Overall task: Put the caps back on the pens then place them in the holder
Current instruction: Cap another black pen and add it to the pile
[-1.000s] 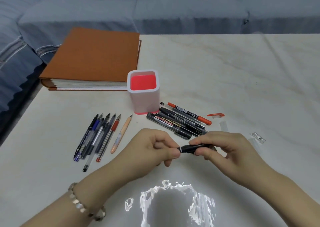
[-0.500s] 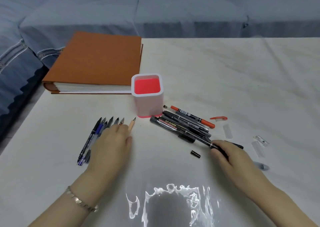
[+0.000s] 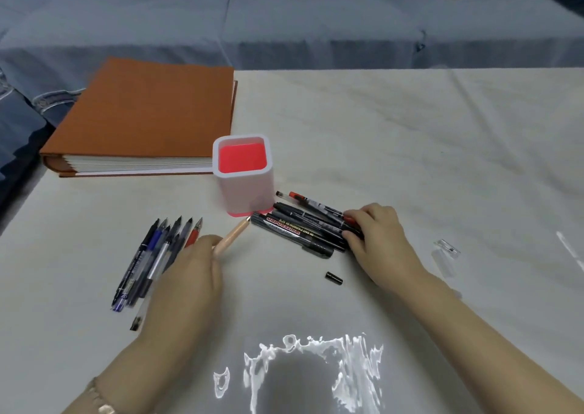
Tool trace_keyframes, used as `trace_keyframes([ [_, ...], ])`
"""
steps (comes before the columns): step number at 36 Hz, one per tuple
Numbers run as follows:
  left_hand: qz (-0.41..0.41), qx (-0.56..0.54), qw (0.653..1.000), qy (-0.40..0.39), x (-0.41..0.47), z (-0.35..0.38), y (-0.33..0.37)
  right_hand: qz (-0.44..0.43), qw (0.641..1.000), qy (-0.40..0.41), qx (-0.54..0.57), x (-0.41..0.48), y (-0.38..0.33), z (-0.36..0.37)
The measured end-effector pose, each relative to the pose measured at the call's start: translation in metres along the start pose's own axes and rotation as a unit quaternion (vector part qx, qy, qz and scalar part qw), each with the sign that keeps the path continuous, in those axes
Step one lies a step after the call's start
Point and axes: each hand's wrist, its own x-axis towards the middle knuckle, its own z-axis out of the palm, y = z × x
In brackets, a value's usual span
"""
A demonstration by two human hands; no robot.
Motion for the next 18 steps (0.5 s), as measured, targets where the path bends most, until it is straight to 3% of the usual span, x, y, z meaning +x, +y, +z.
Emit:
trace_keyframes([
  [3, 0.021, -0.069, 0.997, -0.009, -0.003, -0.004, 0.015, 0.010, 1.000, 0.016, 0.019, -0.015, 0.015, -0.007],
  [10, 0.042, -0.156, 0.979, -0.125, -0.002, 0.007, 0.039, 0.121, 0.993, 0.002, -0.009, -0.054, 0.068, -0.045],
  [15, 0.016, -0.198, 0.965, -0.169, -0.006, 0.020, 0.049, 0.106, 0.985, -0.134, 0.018, -0.068, 0.089, -0.065],
  [18, 0.022, -0.204, 0.962, -0.179, -0.007, 0.021, 0.053, 0.075, 0.983, -0.167, 0.017, -0.071, 0.095, -0.059],
])
